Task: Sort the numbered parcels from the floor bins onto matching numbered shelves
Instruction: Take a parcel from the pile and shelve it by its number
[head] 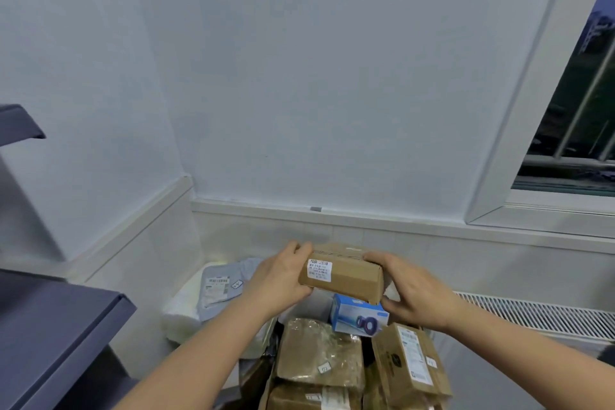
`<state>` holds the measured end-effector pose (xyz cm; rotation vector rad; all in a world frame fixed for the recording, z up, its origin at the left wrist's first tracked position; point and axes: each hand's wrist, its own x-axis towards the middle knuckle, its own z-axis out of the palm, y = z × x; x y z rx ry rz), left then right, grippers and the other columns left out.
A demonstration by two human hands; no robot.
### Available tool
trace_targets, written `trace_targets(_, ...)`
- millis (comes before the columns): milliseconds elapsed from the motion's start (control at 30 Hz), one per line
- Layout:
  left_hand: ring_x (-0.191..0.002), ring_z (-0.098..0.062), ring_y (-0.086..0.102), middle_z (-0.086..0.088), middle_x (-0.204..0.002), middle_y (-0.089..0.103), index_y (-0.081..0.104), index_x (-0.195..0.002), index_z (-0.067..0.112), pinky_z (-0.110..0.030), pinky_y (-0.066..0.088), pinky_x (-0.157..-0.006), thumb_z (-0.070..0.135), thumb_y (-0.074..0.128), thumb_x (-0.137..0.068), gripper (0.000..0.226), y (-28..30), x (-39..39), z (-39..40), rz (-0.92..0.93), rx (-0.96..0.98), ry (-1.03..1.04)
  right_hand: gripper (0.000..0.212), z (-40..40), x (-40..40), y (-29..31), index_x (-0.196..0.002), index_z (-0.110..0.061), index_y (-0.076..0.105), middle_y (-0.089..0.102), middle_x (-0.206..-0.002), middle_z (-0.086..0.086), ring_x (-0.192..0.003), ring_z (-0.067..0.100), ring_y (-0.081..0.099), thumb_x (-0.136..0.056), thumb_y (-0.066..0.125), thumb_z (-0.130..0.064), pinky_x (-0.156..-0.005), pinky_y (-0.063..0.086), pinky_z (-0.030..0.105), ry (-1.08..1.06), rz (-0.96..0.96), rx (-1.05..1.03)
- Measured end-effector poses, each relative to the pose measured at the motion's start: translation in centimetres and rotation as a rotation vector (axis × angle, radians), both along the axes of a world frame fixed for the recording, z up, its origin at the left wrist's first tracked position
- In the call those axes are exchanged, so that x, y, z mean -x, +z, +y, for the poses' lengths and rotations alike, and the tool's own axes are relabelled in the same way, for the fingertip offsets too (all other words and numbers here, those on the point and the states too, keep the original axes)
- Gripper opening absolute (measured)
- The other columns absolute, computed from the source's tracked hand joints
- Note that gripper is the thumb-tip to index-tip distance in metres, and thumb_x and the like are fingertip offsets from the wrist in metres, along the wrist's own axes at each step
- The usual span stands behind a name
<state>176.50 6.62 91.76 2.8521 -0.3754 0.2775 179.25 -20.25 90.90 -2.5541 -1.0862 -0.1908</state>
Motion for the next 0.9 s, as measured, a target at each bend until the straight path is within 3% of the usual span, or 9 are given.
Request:
trace_targets(167, -0.08, -0.017, 0.054, 0.001, -0.11, 0.044, 0.037, -0.125, 0.023, -0.027, 0.046, -0.064, 0.035, 0.067, -0.083, 0.054, -0.8, 0.1, -0.2, -0.108, -0.085, 0.039, 0.06, -1.0, -0.1, -0.3, -0.144, -0.031, 0.03, 0.039, -0.149, -0.006, -0.13, 0.012, 0.044, -0.089, 0.054, -0.023, -0.104, 0.04, 0.028, -0.188, 0.133, -0.002)
trace_targets(267, -0.06, -0.013, 0.051, 0.0, -0.089, 0.05, 0.042, -0.104, 0.02, -0.021, 0.034, -0.044, 0.035, 0.088, -0.055, 0.069, -1.5, 0.5, -0.2, -0.158, -0.131, -0.017, 0.045, -0.3, -0.4, 0.1, -0.142, -0.022, 0.04, 0.043, -0.148, -0.001, -0.132, 0.016, 0.044, -0.098, 0.048, -0.019, -0.108, 0.037, 0.032, -0.418, 0.321, -0.212)
trace_targets(333, -0.05, -0.013, 0.05, 0.0, -0.079, 0.051, 0.042, -0.093, 0.019, -0.019, 0.026, -0.037, 0.033, 0.093, -0.037, 0.077, -1.6, 0.9, -0.2, -0.191, -0.13, -0.05, 0.046, 0.5, -0.6, 0.6, -0.142, -0.015, 0.04, 0.047, -0.145, 0.005, -0.128, 0.02, 0.048, -0.1, 0.047, -0.033, -0.105, 0.041, 0.034, -0.559, 0.504, -0.379)
trace_targets(500, -0.052, -0.011, 0.053, -0.002, -0.081, 0.055, 0.045, -0.092, 0.015, -0.017, 0.032, -0.037, 0.044, 0.094, -0.039, 0.078, -2.1, 1.7, -0.4, -0.303, -0.143, -0.125, 0.073, 1.2, -1.3, 0.8, -0.142, -0.012, 0.036, 0.056, -0.128, 0.008, -0.096, 0.022, 0.066, -0.09, 0.05, -0.061, -0.082, 0.056, 0.036, -0.696, 0.908, -0.601)
trace_targets(633, -0.055, -0.013, 0.057, -0.004, -0.084, 0.057, 0.047, -0.095, 0.011, -0.018, 0.037, -0.038, 0.048, 0.091, -0.044, 0.077, -2.4, 2.1, -0.4, -0.364, -0.152, -0.161, 0.06, 1.3, -1.7, 0.5, -0.12, -0.011, 0.048, 0.067, -0.106, 0.01, -0.09, 0.027, 0.07, -0.084, 0.064, -0.057, -0.08, 0.06, 0.039, -0.69, 1.004, -0.725)
trace_targets(700, -0.059, -0.014, 0.059, -0.003, -0.09, 0.054, 0.048, -0.099, 0.011, -0.021, 0.042, -0.039, 0.047, 0.092, -0.043, 0.079, -2.4, 2.3, -0.4, -0.329, -0.15, -0.159, 0.062, 1.5, -2.0, 0.5, -0.123, -0.006, 0.05, 0.07, -0.104, 0.013, -0.091, 0.029, 0.071, -0.083, 0.068, -0.05, -0.082, 0.059, 0.044, -0.694, 1.058, -0.809)
trace_targets(800, -0.077, -0.014, 0.065, 0.002, -0.109, 0.045, 0.048, -0.119, 0.014, -0.022, 0.052, -0.056, 0.06, 0.079, -0.053, 0.086, -2.7, 2.7, 0.1, -0.174, -0.117, -0.126, 0.07, 1.7, -2.0, 0.9, -0.139, -0.008, 0.035, 0.067, -0.107, 0.014, -0.092, 0.029, 0.07, -0.086, 0.069, -0.039, -0.08, 0.059, 0.045, -0.689, 1.035, -0.898)
trace_targets(833, -0.094, -0.015, 0.063, 0.003, -0.121, 0.043, 0.04, -0.132, 0.016, -0.026, 0.054, -0.072, 0.07, 0.067, -0.06, 0.094, -2.6, 2.9, 0.2, -0.108, -0.133, -0.099, 0.075, 1.7, -1.8, 1.0, -0.144, -0.013, 0.025, 0.065, -0.109, 0.014, -0.091, 0.029, 0.07, -0.087, 0.07, -0.034, -0.077, 0.06, 0.043, -0.69, 1.002, -0.931)
trace_targets(900, -0.131, -0.017, 0.04, 0.002, -0.147, 0.026, 0.011, -0.151, 0.022, -0.033, 0.036, -0.108, 0.083, 0.043, -0.064, 0.111, -2.2, 3.7, 0.5, 0.031, -0.149, -0.037, 0.09, 1.8, -1.3, 1.2, -0.149, -0.024, 0.01, 0.062, -0.115, 0.013, -0.087, 0.028, 0.07, -0.085, 0.073, -0.027, -0.067, 0.06, 0.039, -0.677, 0.942, -1.01)
